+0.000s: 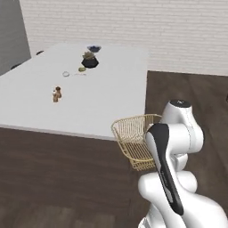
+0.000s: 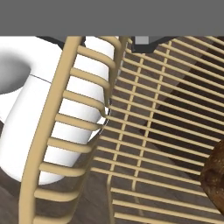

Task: Open the cabinet, pick up the bread from the cabinet and place it in the basket. Then move the basket to the dining counter.

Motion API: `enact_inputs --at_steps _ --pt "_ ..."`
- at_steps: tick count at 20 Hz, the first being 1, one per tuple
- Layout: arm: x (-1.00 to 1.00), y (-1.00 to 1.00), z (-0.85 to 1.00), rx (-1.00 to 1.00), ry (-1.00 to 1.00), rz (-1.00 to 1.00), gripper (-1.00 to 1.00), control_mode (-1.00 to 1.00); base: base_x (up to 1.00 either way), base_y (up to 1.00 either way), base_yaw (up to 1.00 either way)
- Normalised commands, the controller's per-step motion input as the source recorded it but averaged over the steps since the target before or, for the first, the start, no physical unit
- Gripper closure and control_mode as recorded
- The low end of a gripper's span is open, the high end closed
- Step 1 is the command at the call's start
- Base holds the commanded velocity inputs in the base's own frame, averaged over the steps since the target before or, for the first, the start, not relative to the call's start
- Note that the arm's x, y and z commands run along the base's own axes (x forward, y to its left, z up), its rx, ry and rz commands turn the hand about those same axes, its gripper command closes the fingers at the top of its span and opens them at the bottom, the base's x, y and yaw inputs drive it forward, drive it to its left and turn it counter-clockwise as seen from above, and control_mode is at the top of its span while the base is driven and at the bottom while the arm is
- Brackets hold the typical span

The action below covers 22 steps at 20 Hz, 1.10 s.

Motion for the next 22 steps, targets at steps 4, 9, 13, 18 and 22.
enact_inputs --at_steps 4,9,13,18,22 --pt "0.0 0.0 0.0 0.0 0.0 0.0 1.0 1.0 0.29 1.0 0.25" --pt "0.0 0.0 0.0 0.0 0.0 0.0 1.0 1.0 0.86 1.0 0.09" --pt "0.0 0.0 0.0 0.0 0.0 0.0 1.0 1.0 0.82 1.0 0.0" --pt "0.0 0.0 0.0 0.0 0.0 0.0 1.0 1.0 0.77 1.0 -0.14" --pt "0.0 0.0 0.0 0.0 0.0 0.0 1.0 1.0 0.51 1.0 -0.31"
